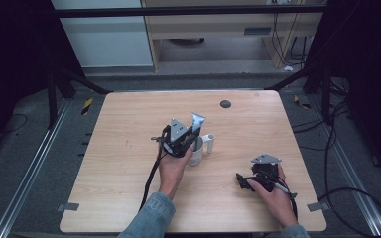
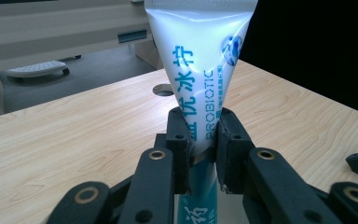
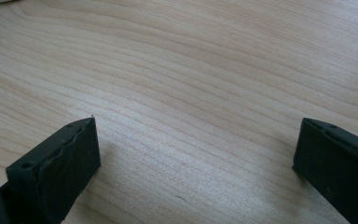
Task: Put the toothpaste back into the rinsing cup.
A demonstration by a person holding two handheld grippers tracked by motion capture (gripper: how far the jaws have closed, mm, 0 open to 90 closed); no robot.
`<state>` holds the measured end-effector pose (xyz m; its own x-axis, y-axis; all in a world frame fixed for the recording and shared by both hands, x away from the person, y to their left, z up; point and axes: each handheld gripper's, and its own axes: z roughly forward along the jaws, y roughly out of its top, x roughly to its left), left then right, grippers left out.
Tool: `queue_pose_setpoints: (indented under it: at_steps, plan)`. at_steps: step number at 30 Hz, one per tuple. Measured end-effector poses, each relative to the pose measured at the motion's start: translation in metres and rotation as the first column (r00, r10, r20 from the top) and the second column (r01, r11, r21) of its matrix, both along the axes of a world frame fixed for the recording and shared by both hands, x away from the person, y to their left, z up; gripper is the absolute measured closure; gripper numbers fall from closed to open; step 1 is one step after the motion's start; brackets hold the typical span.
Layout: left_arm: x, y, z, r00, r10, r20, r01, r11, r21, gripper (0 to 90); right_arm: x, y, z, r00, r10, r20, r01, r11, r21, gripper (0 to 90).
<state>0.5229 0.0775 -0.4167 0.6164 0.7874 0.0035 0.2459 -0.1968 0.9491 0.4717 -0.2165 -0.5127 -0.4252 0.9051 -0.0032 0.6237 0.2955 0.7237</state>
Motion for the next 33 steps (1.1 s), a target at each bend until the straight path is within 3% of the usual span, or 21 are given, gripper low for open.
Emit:
queue_pose_setpoints:
  at_steps: [33]
  plan:
    - [0.0023,-0.0022,-0.0074,0.9996,-0.003,-0.027,0.003,1.0000,0.003,76.6,0.0000,0.0000,0.0000,1.0000,0.000,0.000,0.000,1.000,0.000,0.6]
